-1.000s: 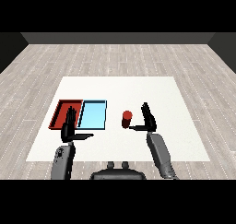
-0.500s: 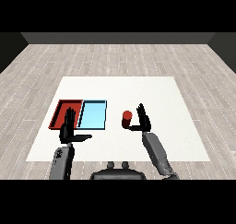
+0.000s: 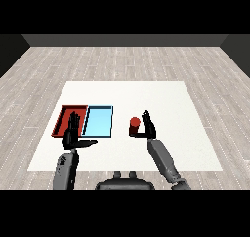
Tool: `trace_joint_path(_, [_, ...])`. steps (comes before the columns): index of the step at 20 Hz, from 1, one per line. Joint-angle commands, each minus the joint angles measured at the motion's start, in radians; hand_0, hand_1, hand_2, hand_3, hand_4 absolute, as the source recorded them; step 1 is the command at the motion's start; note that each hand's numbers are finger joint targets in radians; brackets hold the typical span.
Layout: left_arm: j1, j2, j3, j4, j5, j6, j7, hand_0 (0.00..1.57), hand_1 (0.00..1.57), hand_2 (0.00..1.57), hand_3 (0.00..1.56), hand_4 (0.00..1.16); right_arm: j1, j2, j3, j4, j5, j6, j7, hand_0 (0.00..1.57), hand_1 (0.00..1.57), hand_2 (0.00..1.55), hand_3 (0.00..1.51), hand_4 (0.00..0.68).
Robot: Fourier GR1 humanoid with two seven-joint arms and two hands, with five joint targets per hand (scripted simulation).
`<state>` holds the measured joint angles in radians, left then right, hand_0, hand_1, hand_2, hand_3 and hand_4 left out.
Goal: Pick the red can and put it in the red box
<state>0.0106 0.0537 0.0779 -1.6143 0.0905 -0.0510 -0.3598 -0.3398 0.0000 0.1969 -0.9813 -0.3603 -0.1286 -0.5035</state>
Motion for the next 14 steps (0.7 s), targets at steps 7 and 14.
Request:
trace_joint_path(7, [-0.033,0.0,0.014,-0.013,0.013,0.019,0.045,0.0,0.0,0.0,0.0,0.0,-0.109,0.0,-0.058,0.243,-0.032,0.088,-0.101,0.0,0.0,0.0,0.0,0.0])
trace_joint_path(14, [0.072,-0.001,0.011,-0.001,0.024,-0.03,-0.059,0.0,0.0,0.0,0.0,0.0,-0.116,0.0,0.033,0.186,-0.086,0.016,-0.079,0.0,0.0,0.0,0.0,0.0])
